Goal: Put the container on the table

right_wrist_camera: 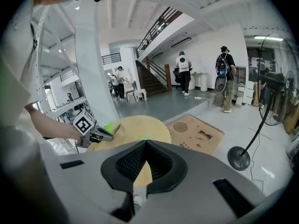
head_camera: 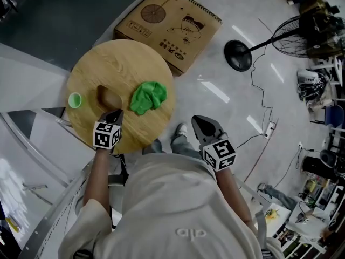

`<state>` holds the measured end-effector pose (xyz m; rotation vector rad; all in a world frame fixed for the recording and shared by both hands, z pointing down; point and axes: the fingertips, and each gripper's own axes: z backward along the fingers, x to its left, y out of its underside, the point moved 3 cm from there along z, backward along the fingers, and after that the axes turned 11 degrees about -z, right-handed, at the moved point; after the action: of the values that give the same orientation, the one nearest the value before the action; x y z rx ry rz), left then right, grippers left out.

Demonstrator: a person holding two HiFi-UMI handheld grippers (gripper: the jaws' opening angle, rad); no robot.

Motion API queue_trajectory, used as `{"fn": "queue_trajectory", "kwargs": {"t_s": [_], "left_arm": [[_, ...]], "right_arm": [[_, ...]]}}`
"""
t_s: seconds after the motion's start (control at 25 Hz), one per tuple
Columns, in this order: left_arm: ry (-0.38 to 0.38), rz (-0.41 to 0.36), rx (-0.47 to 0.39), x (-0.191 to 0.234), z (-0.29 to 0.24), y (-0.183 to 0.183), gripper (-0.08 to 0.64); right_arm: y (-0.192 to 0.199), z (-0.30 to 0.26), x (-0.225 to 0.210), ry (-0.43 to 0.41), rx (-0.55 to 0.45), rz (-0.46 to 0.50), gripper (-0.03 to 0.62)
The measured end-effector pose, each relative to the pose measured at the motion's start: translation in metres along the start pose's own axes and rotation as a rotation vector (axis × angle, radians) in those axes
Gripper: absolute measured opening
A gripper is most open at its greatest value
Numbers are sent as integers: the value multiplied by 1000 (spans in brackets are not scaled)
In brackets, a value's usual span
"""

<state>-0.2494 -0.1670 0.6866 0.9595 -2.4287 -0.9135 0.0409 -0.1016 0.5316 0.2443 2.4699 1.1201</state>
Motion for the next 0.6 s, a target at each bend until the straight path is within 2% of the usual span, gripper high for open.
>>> {"fn": "queue_trajectory", "kwargs": {"t_s": [0.36,0.6], "left_arm": [[79,-104,124,-18,-19,26,26],[98,-195,234,-33,-27,55,28]], "right_arm": [[15,24,-8,63,18,-10,25],[17,36,-12,84,12,-12,25]]}}
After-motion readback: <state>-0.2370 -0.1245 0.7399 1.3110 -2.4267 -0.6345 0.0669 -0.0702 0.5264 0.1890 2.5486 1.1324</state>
